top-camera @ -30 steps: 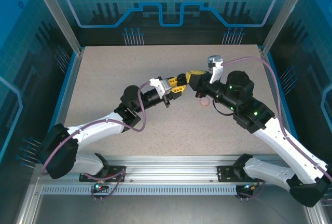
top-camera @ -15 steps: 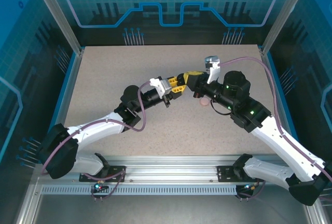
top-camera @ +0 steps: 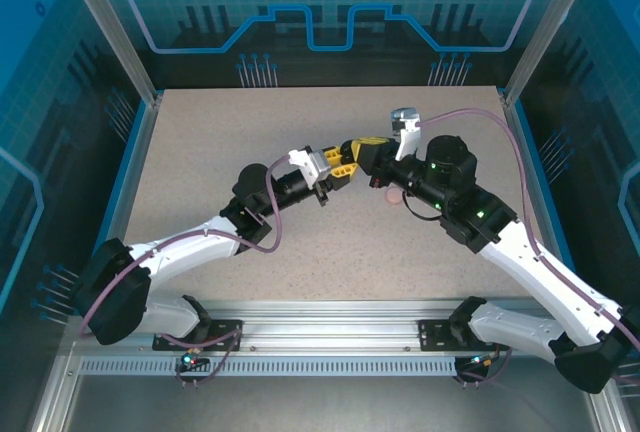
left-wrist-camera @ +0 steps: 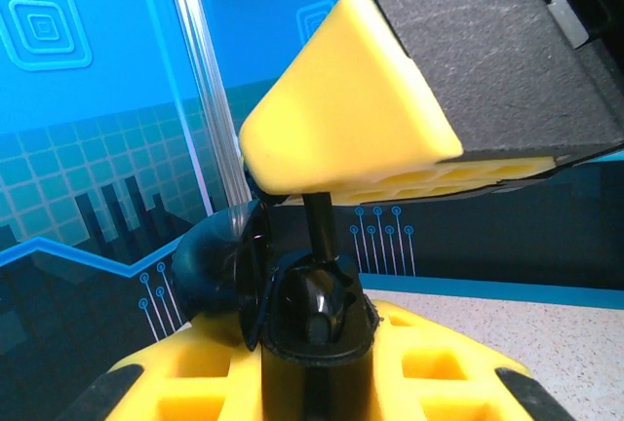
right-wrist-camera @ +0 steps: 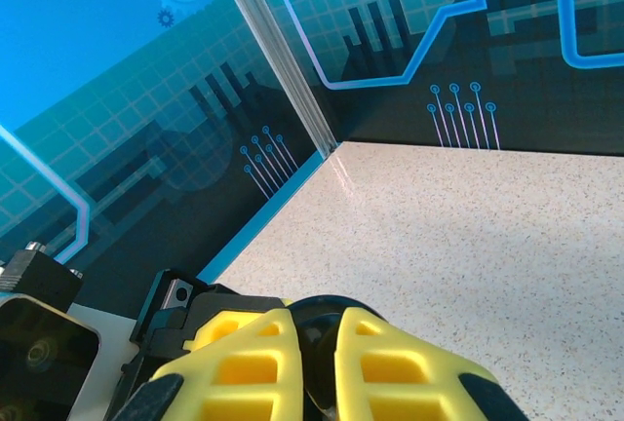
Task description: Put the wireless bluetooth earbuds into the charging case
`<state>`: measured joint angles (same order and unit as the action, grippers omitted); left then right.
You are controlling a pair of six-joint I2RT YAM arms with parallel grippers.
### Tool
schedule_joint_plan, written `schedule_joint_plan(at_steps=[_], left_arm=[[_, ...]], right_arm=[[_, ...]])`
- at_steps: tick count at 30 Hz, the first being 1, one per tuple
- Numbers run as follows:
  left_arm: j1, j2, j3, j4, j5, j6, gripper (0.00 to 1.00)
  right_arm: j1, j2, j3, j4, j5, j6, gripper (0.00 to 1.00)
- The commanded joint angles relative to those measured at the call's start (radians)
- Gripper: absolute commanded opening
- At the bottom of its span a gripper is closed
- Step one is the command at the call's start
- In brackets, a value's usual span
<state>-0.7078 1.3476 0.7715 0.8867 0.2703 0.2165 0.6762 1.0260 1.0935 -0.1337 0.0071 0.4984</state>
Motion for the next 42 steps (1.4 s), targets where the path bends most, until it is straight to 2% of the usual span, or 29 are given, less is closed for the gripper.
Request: schedule_joint_plan(at_steps=[1, 17, 25, 30, 36, 42], left_arm=[[-0.008, -0.013, 0.036, 0.044, 0.005, 0.009, 0.00], [-0.008, -0.009, 0.049, 0.029, -0.025, -0.011, 0.00], [-0.008, -0.011, 0.051, 0.030, -0.029, -0.024, 0.00], [-0.008, -0.013, 0.050, 0.015, -0.036, -0.029, 0.00], [-0.007, -0.010, 0.042, 0.017, -0.035, -0.039, 0.00], [-0.008, -0.005, 0.035, 0.019, -0.035, -0.052, 0.00]], right_arm=[[0.017, 0.017, -0.018, 0.013, -0.014, 0.008, 0.10], [0.041, -0.014, -0.084, -0.004, 0.032, -0.025, 0.08], [0.042, 0.031, -0.063, -0.049, 0.045, -0.037, 0.09], [0.043, 0.026, -0.054, -0.058, 0.081, -0.010, 0.24], [0.039, 0.032, 0.017, -0.078, 0.115, 0.004, 0.38], [0.021, 0.035, 0.104, -0.077, 0.074, 0.021, 0.60]])
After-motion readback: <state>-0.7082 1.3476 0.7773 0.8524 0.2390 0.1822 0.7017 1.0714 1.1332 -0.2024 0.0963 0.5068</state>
